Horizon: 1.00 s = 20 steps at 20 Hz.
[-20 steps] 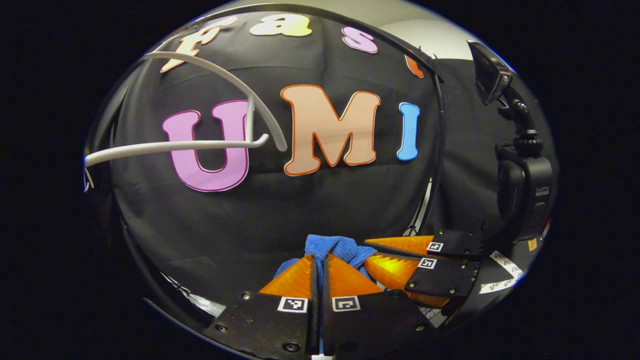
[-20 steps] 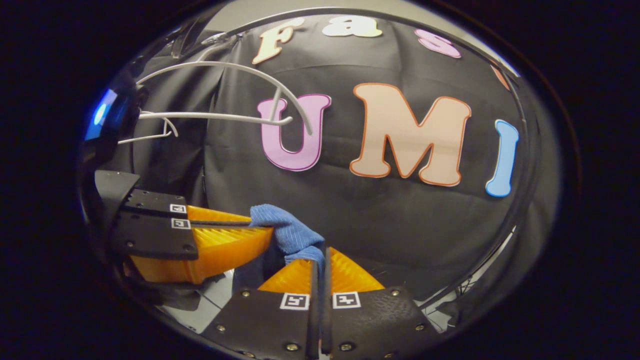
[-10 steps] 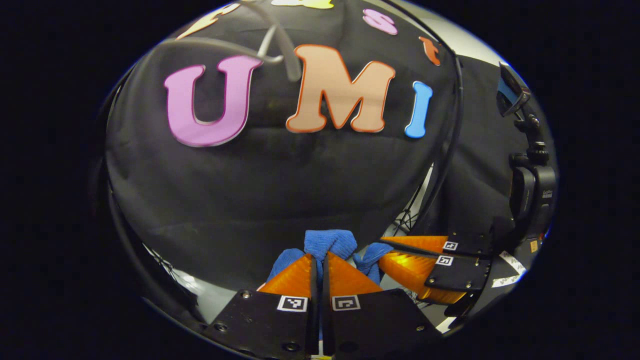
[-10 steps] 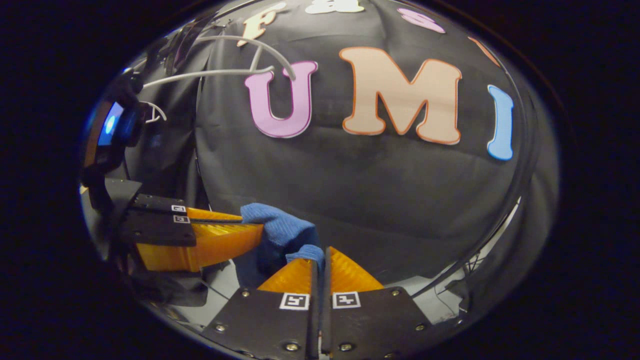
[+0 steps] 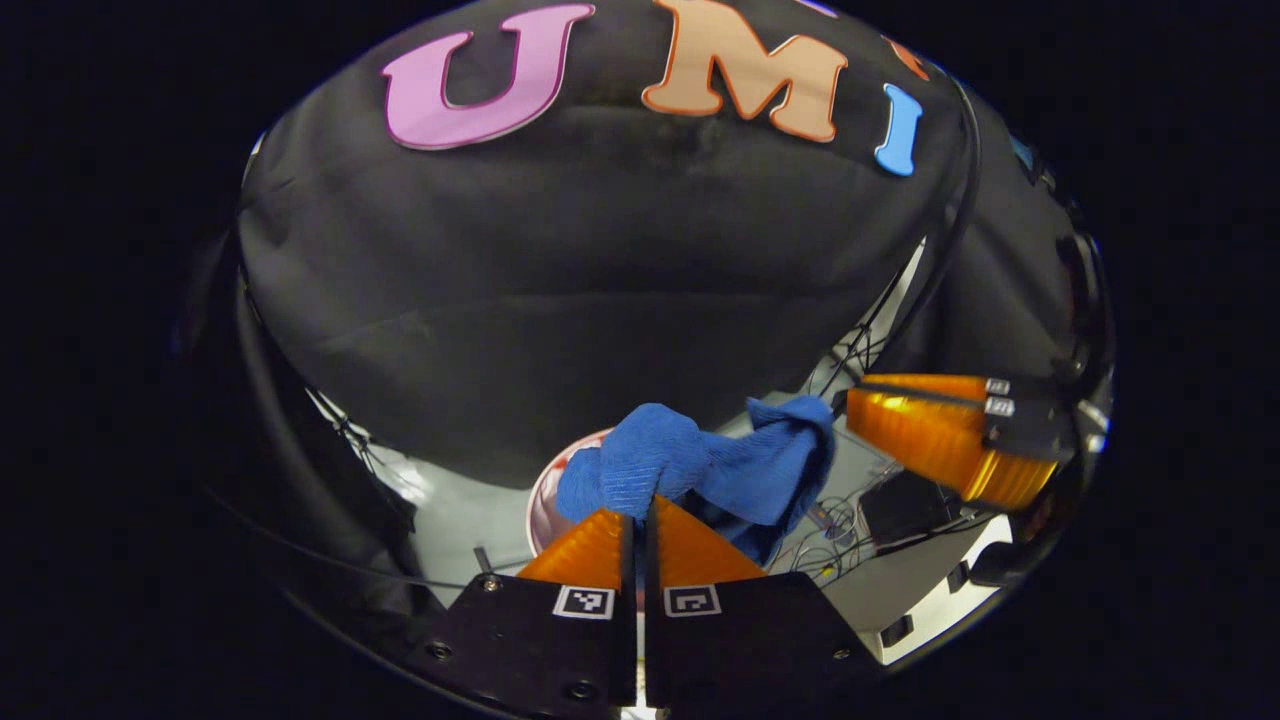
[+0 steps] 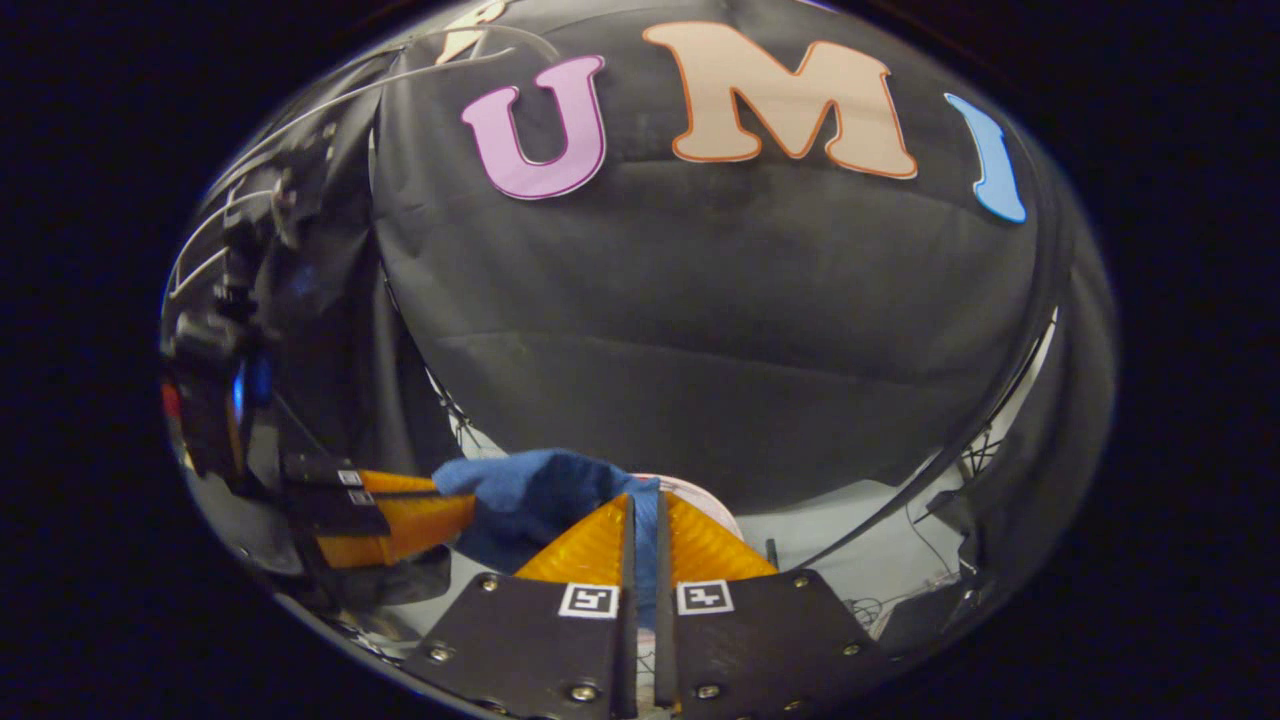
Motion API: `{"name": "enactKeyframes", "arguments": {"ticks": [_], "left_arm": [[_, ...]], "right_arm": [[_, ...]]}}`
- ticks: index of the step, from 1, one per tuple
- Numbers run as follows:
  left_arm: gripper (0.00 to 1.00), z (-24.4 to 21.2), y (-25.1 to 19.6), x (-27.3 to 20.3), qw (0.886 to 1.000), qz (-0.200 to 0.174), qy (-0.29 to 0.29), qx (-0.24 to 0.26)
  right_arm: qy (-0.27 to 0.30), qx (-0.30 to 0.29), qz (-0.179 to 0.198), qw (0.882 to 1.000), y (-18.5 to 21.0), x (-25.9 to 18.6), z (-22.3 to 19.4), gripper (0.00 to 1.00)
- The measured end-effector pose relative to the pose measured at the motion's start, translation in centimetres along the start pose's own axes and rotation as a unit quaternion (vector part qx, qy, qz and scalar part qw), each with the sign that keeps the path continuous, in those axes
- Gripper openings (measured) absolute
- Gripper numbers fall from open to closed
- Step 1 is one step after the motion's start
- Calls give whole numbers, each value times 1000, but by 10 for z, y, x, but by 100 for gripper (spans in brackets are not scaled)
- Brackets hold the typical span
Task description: Grasp the clothes on the hanger with both hands and then place them into the laundry hamper below.
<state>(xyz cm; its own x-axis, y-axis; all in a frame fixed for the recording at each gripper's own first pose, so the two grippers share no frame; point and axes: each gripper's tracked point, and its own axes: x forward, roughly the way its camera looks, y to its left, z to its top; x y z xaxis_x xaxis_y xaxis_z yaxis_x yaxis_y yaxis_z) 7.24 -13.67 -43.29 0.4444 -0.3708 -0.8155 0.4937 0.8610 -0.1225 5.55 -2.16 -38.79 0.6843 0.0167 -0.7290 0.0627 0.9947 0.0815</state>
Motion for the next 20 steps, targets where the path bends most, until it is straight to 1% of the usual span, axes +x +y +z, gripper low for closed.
{"name": "enactKeyframes", "arguments": {"ticks": [2,3,4,6,7,8,9,11,14,17,19,20], "left_arm": [[4,-41,5,6,999,2,49,-12],[6,-52,5,2,998,4,62,-17],[8,-56,1,0,998,1,67,-20],[7,-59,0,-6,997,4,79,-23],[17,-64,1,-4,997,6,80,-22],[22,-67,3,-7,996,9,84,-22],[24,-71,5,-5,996,9,87,-25],[22,-71,6,-6,996,11,88,-29],[22,-69,8,-10,996,16,78,-30],[22,-48,12,-27,999,15,46,-25],[22,-25,14,-41,1000,16,16,-17],[29,-11,13,-49,1000,15,-2,-13]], "right_arm": [[1,-1,2,1000,1,-2,-1,7],[1,-1,3,1000,2,-2,0,7],[0,-2,5,1000,4,-2,0,7],[2,-3,6,1000,9,-3,-1,7],[3,-3,6,1000,9,-4,-3,7],[5,-3,6,1000,9,-5,-6,7],[6,-2,7,1000,9,-5,-7,7],[8,-4,7,1000,10,-8,-9,7],[4,-6,5,1000,11,-13,-8,7],[-9,-4,4,1000,10,-21,1,7],[-22,-6,2,1000,9,-30,10,7],[-30,-7,1,1000,9,-34,17,7]]}}
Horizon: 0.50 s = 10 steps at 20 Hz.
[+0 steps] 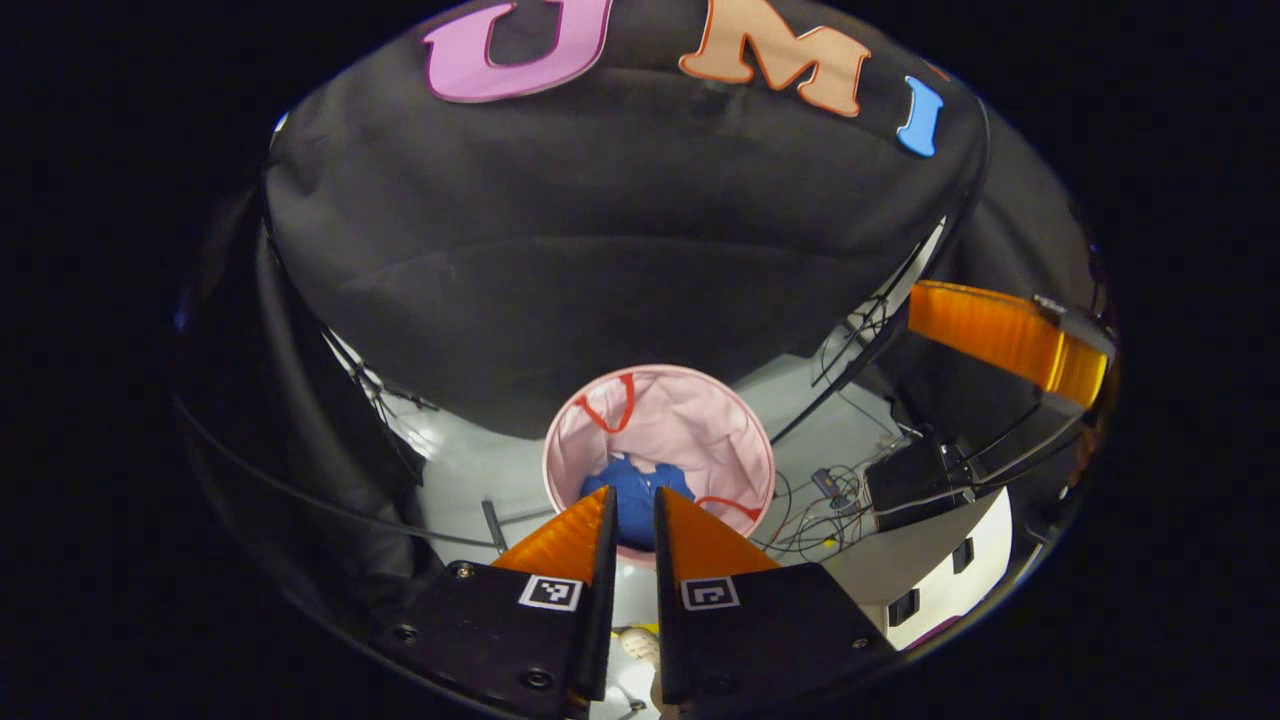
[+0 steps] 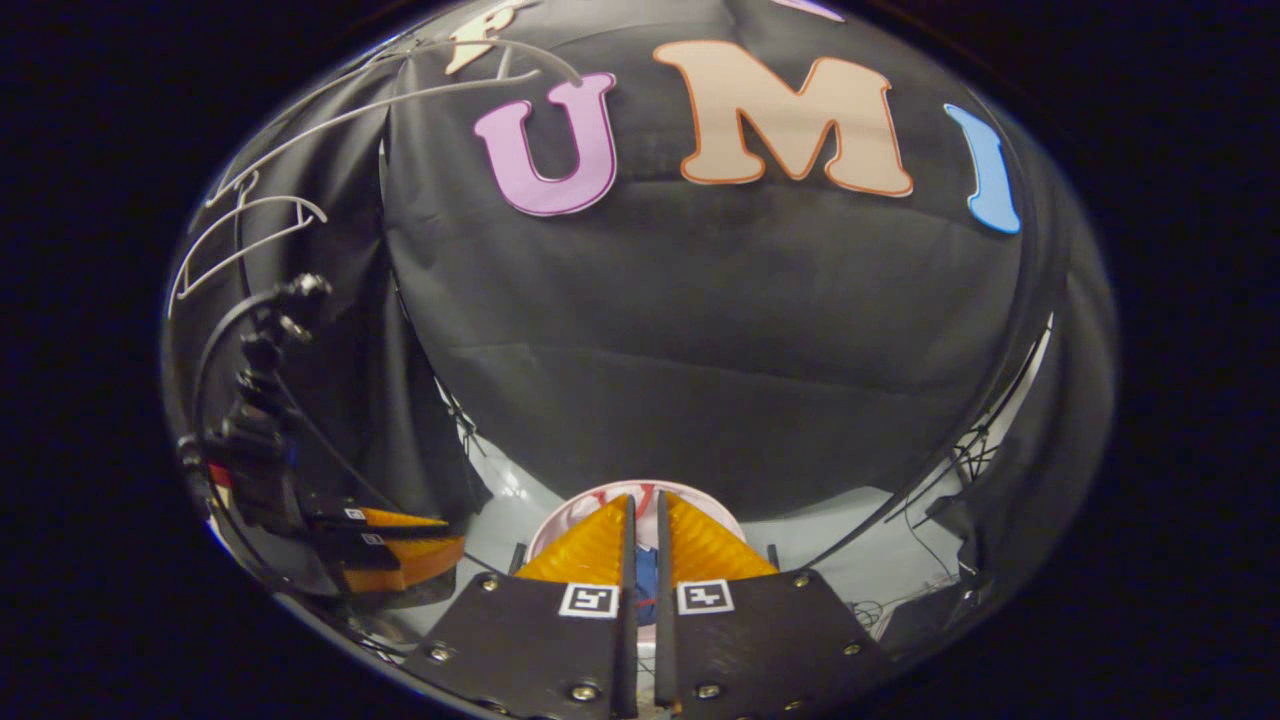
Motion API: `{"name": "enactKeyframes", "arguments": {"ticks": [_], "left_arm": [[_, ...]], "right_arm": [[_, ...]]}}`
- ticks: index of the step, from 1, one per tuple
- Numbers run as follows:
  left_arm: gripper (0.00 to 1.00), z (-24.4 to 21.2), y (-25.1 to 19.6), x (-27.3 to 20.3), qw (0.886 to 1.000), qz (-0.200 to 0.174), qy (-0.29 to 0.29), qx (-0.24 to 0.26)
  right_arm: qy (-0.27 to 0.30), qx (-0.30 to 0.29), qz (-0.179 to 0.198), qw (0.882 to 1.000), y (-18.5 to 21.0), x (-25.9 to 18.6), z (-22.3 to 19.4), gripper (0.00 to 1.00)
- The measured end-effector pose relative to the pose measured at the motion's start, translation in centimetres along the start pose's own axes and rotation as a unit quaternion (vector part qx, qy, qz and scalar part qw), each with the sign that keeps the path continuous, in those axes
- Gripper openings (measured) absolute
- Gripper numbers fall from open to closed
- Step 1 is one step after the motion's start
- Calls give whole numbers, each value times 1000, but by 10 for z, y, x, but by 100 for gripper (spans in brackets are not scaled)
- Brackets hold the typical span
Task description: Grasp the clothes on the hanger with both hands and then place them into the laundry hamper below.
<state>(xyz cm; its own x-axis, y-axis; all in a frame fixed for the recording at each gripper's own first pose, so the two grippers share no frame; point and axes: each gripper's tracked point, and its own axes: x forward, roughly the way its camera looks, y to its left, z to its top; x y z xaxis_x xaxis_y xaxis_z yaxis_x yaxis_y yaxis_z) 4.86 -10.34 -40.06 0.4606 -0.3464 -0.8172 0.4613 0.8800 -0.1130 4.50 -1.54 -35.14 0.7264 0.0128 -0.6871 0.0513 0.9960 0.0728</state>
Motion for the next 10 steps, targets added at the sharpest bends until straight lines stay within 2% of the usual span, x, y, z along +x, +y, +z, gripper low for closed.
{"name": "enactKeyframes", "arguments": {"ticks": [1,6,10], "left_arm": [[22,13,-2,-7,1000,-2,-18,5],[22,87,-18,-59,992,-10,-118,32],[22,145,-32,-109,979,-16,-198,38]], "right_arm": [[-9,1,-1,1000,-1,-5,8,7],[-69,7,-2,998,0,-35,58,7],[-128,4,-5,992,0,-68,104,7]]}}
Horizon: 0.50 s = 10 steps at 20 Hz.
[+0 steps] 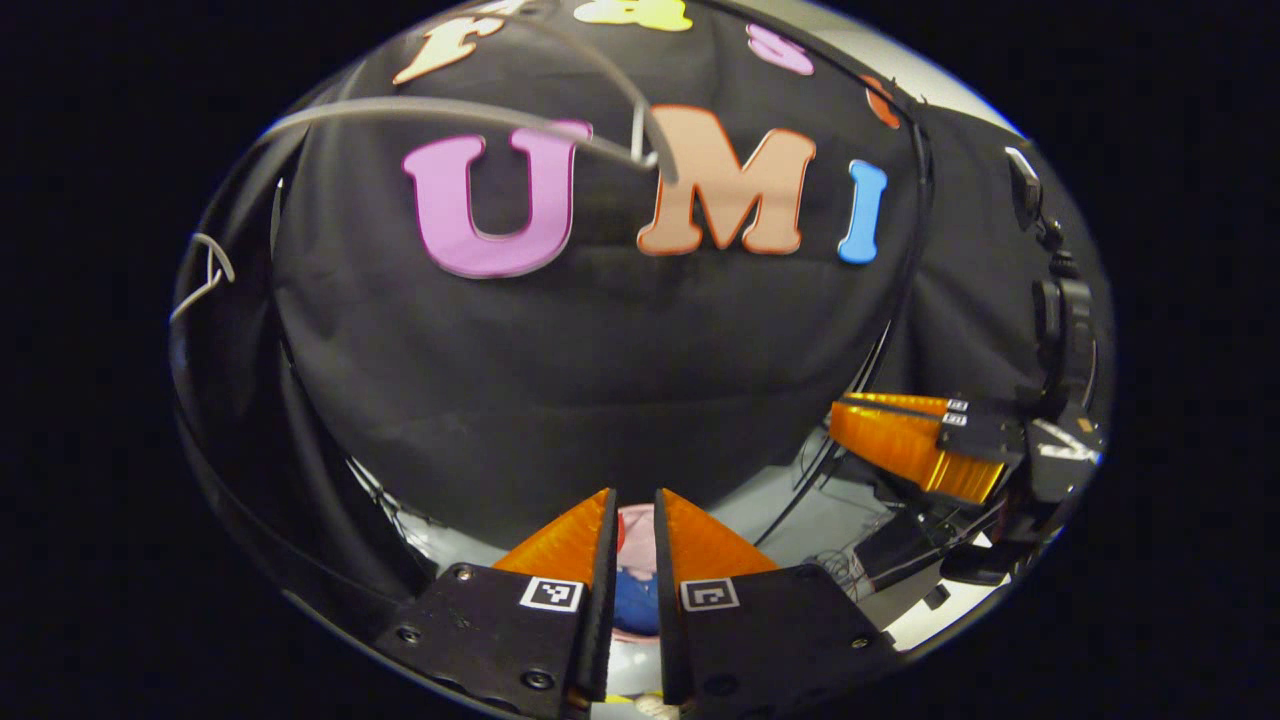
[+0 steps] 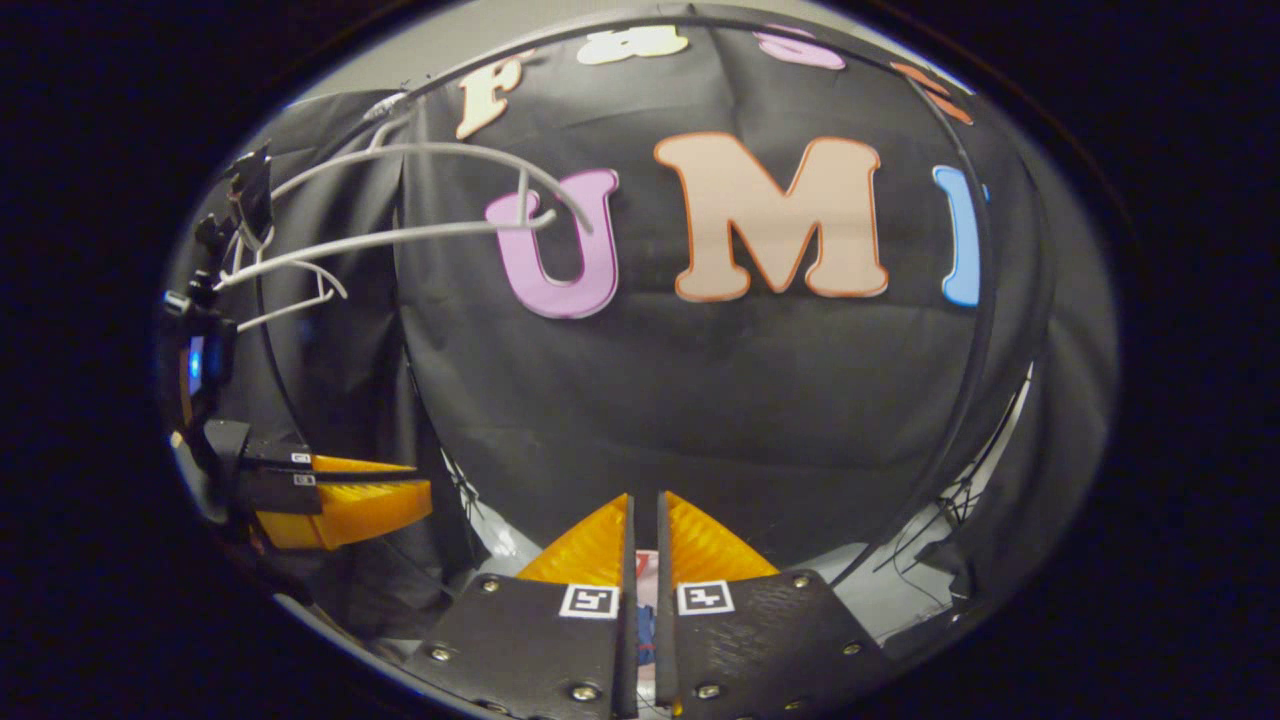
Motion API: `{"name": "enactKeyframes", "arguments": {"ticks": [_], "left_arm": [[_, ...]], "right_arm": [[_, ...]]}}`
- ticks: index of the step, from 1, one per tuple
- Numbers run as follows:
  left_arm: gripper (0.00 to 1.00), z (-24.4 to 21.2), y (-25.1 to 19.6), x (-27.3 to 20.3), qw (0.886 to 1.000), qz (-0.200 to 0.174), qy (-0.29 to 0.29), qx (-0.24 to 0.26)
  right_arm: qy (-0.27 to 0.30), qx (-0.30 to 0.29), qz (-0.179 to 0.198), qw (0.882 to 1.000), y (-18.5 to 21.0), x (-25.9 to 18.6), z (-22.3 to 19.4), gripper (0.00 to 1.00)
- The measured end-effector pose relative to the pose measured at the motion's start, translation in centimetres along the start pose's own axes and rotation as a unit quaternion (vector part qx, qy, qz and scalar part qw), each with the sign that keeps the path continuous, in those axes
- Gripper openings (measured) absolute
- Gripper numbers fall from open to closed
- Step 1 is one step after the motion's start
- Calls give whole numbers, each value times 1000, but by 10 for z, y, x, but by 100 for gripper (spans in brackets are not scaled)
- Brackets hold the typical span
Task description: Grasp the clothes on the hanger with both hands and then place them into the laundry hamper below.
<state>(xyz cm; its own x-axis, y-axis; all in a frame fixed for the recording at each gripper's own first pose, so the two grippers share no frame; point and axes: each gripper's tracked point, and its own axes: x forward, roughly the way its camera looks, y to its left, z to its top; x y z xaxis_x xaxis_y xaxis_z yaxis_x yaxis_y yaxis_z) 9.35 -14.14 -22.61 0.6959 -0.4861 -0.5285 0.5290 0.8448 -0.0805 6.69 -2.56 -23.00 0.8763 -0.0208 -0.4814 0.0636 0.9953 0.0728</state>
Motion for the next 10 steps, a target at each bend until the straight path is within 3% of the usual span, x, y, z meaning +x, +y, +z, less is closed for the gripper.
{"name": "enactKeyframes", "arguments": {"ticks": [7,8,10], "left_arm": [[22,102,-2,-51,989,12,-146,16],[15,109,-1,-58,985,14,-170,20],[35,121,5,-80,976,12,-213,31]], "right_arm": [[-124,-5,-3,992,0,-54,108,7],[-141,-6,-3,990,1,-62,121,7],[-171,-6,-2,985,2,-81,142,2]]}}
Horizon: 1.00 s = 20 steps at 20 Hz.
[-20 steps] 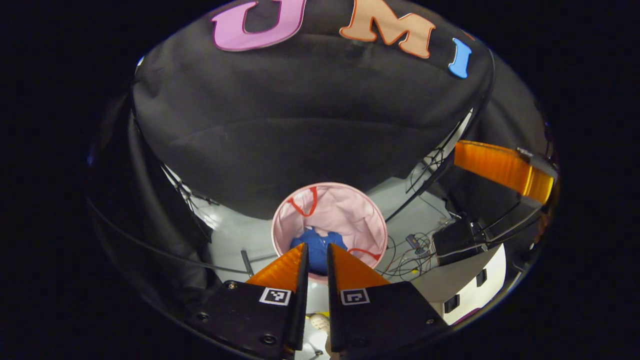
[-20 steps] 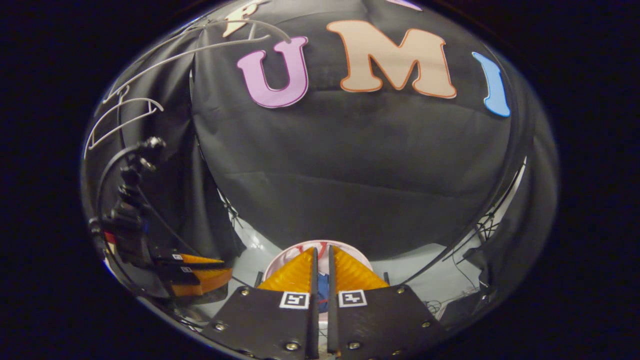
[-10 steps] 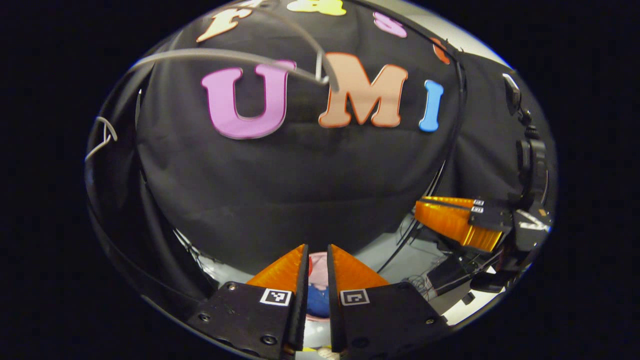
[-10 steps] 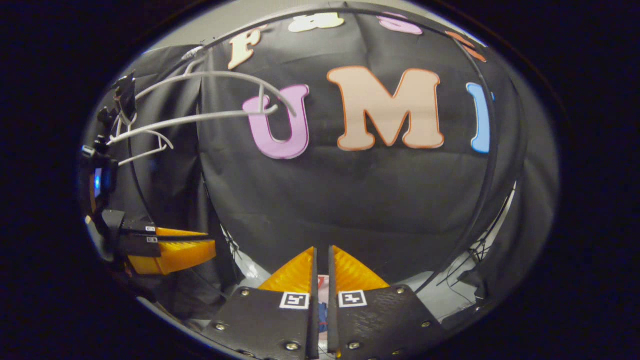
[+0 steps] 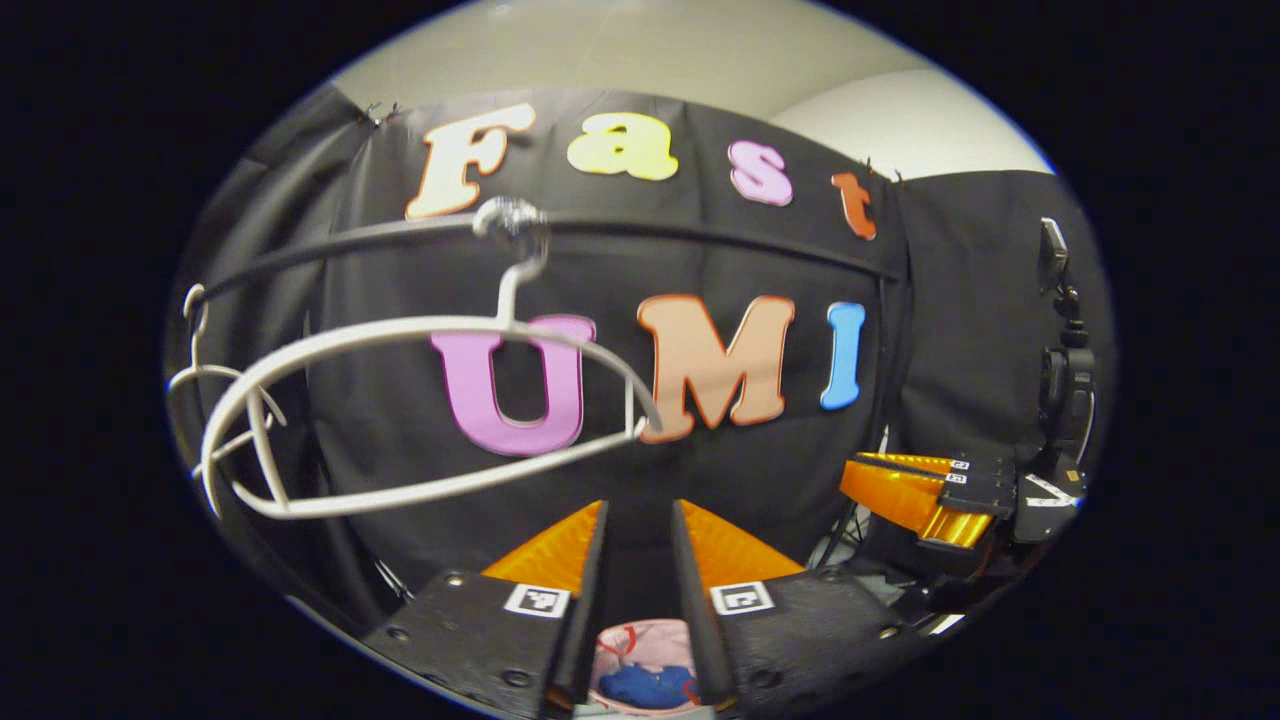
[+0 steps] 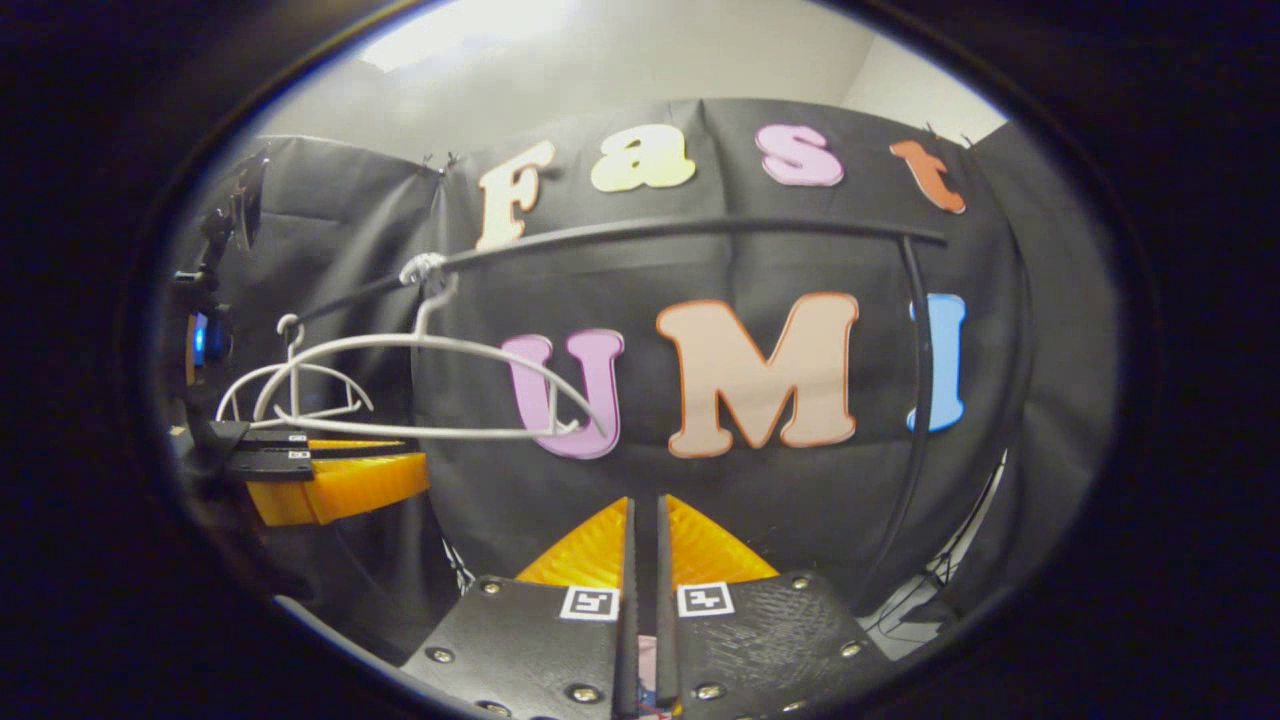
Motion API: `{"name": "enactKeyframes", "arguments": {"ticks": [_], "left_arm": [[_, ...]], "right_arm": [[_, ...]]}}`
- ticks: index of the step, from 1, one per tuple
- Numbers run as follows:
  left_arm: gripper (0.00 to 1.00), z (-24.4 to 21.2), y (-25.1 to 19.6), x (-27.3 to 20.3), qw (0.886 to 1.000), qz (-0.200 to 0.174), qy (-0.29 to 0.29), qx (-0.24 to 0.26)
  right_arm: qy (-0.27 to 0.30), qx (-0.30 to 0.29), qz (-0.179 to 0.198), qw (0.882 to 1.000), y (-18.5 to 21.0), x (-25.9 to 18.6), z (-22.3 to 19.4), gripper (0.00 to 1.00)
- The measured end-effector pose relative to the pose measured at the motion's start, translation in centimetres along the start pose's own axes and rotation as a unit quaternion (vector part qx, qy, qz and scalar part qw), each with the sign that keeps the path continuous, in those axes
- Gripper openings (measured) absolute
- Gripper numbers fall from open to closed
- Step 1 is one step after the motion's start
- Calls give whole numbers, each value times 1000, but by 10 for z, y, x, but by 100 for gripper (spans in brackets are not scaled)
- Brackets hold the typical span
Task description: Grasp the clothes on the hanger with both hands and then place them into the laundry hamper below.
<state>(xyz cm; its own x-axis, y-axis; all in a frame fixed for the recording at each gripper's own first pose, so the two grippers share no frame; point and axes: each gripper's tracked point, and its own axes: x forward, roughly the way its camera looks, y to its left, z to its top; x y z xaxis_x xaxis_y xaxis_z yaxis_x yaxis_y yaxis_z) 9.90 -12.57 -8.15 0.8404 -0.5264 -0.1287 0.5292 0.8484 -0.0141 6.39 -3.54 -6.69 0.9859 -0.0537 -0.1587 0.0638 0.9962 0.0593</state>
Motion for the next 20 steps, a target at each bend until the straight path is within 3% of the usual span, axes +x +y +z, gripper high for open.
{"name": "enactKeyframes", "arguments": {"ticks": [2,4,5,7,9,12,13,14,20], "left_arm": [[55,6,13,-16,1000,1,-23,9],[58,13,24,-37,999,0,-51,8],[72,17,32,-49,998,-2,-64,8],[100,26,45,-70,996,-4,-84,12],[99,35,34,-63,995,-6,-96,20],[99,53,17,-62,993,-18,-110,25],[99,53,15,-62,993,-19,-114,25],[96,53,12,-62,993,-22,-117,24],[100,59,-30,-47,989,-59,-132,-2]], "right_arm": [[-26,8,0,1000,1,-9,25,7],[-47,14,-4,999,-1,-22,43,13],[-56,16,-8,998,-3,-25,52,15],[-68,15,-17,997,-13,-37,64,31],[-77,8,-29,997,-22,-42,72,41],[-90,3,-48,995,-35,-59,82,87],[-96,0,-54,994,-40,-64,85,98],[-101,-4,-59,993,-44,-69,87,97],[-117,-39,-89,988,-77,-99,95,97]]}}
